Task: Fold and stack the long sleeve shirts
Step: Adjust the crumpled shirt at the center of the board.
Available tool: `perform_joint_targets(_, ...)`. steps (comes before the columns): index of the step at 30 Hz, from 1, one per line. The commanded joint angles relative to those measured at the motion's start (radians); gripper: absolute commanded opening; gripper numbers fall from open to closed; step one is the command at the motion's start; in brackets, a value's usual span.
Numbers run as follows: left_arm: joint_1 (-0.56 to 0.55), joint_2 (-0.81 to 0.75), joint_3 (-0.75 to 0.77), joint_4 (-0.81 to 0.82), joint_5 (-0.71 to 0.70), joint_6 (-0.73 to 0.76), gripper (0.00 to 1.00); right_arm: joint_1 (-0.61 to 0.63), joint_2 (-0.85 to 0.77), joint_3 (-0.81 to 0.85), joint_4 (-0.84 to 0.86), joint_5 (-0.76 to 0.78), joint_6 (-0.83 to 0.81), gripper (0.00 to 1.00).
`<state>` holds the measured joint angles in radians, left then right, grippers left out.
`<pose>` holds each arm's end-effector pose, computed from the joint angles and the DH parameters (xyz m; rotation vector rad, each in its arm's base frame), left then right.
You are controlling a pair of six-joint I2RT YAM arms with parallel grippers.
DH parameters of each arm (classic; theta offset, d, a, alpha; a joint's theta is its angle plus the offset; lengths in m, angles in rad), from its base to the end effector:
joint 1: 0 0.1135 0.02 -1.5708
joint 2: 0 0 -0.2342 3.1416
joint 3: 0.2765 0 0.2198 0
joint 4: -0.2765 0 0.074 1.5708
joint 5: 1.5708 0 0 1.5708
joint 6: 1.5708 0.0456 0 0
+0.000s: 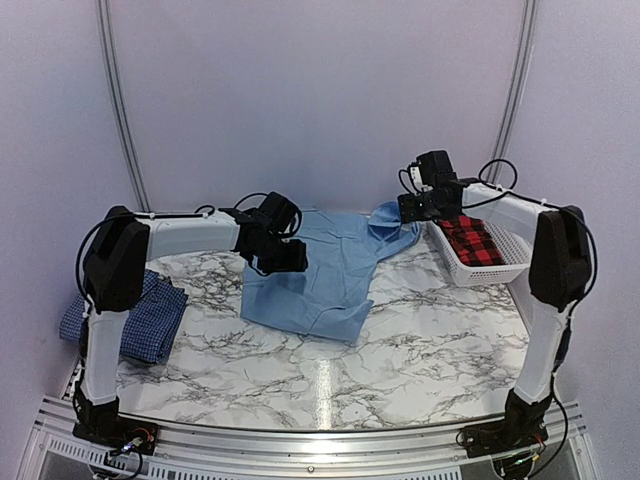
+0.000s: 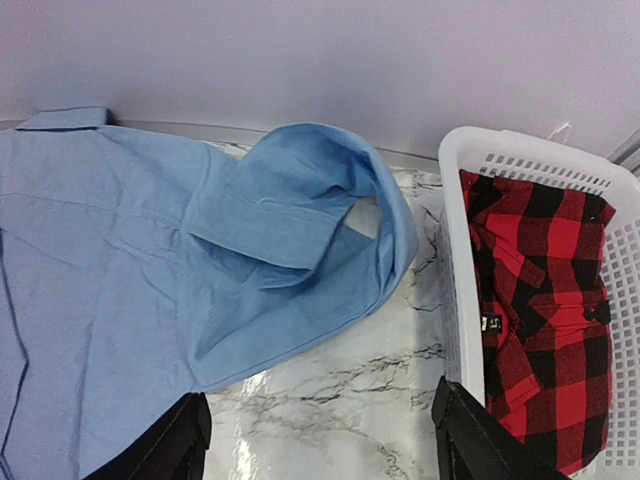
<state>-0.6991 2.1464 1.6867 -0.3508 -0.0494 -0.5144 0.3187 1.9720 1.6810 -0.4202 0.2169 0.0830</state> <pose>0.3428 -0.2853 0.1833 0.2013 2.4344 -0.5070 0.4029 0.1226 0.2485 -0.1537 2.2570 -0.0344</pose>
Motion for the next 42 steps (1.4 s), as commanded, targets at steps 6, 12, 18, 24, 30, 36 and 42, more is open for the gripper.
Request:
perform_joint_targets(6,0.011,0.099,0.109,-0.157,-0.033,0.057,0.61,0.136,-0.238,-0.226,0.055,-0.049,0.062,0.74)
perform_joint_targets(12,0.01,0.115,0.124,-0.184,-0.067,0.079,0.48,0.29,-0.223,-0.286,0.051,-0.09,0.079,0.7)
perform_joint_targets(18,-0.006,0.057,0.048,-0.191,-0.052,0.068,0.09,0.417,-0.233,-0.355,0.049,-0.128,0.144,0.59)
perform_joint_targets(24,-0.094,-0.137,-0.164,-0.166,-0.087,0.0,0.0,0.548,-0.321,-0.491,0.033,-0.093,0.268,0.46)
perform_joint_targets(30,-0.192,-0.381,-0.463,-0.086,-0.096,-0.13,0.0,0.683,-0.424,-0.647,0.031,-0.055,0.422,0.37)
perform_joint_targets(36,-0.272,-0.589,-0.7,-0.04,-0.115,-0.256,0.0,0.863,-0.436,-0.746,0.032,-0.006,0.59,0.35)
perform_joint_targets(42,-0.273,-0.7,-0.658,-0.077,-0.213,-0.236,0.33,0.961,-0.447,-0.738,-0.015,0.066,0.688,0.35)
